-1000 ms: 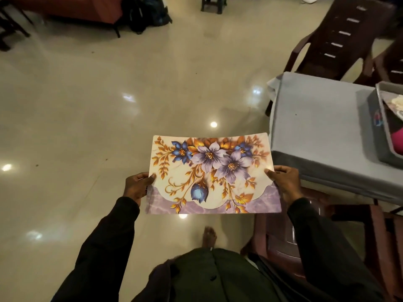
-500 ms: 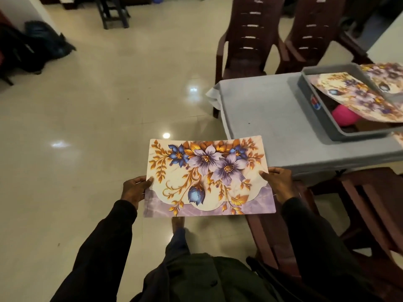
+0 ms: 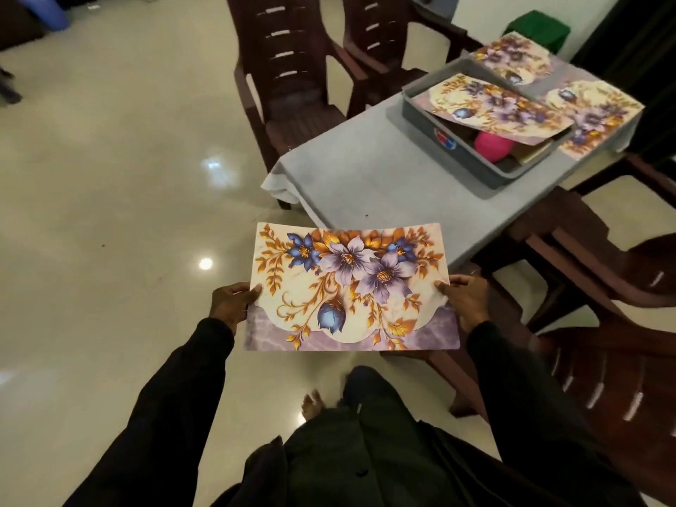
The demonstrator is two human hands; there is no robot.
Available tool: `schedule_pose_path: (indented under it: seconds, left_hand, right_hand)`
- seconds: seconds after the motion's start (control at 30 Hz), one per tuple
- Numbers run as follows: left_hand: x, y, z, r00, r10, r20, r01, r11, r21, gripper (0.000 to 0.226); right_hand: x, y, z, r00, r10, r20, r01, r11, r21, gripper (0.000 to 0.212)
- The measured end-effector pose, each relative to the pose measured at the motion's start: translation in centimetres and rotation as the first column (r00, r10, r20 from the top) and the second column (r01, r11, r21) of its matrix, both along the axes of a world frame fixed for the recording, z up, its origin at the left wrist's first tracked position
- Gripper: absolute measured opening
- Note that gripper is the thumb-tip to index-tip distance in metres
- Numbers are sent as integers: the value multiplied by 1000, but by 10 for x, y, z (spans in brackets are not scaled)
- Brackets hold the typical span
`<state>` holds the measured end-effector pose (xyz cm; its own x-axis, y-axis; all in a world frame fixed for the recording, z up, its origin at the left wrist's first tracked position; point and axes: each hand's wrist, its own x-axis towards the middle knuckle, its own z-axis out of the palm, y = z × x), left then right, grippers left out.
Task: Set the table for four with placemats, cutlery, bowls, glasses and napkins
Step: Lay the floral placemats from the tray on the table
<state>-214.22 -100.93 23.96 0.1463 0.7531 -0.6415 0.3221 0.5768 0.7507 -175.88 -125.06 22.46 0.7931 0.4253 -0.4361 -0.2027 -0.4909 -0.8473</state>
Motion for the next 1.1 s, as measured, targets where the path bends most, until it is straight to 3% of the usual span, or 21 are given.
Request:
schedule_pose_path:
  seconds: [0.37,0.63,1.1]
  left_hand:
    - [127,137,-35,974,-224,-35,223,974,-33,26]
    - [203,205,-50,939,-333,-91,334,943,-4,8]
    - [291,319,-83,804,-571,-165,576,817,-17,23]
  right_hand:
    - [61,55,-55,957,-290,6,289,948,-132,27]
    - [86,95,-82,930,-366,22,360,898,-252,19]
    - [93,155,-78,876,-474,89,475,818,-325,13]
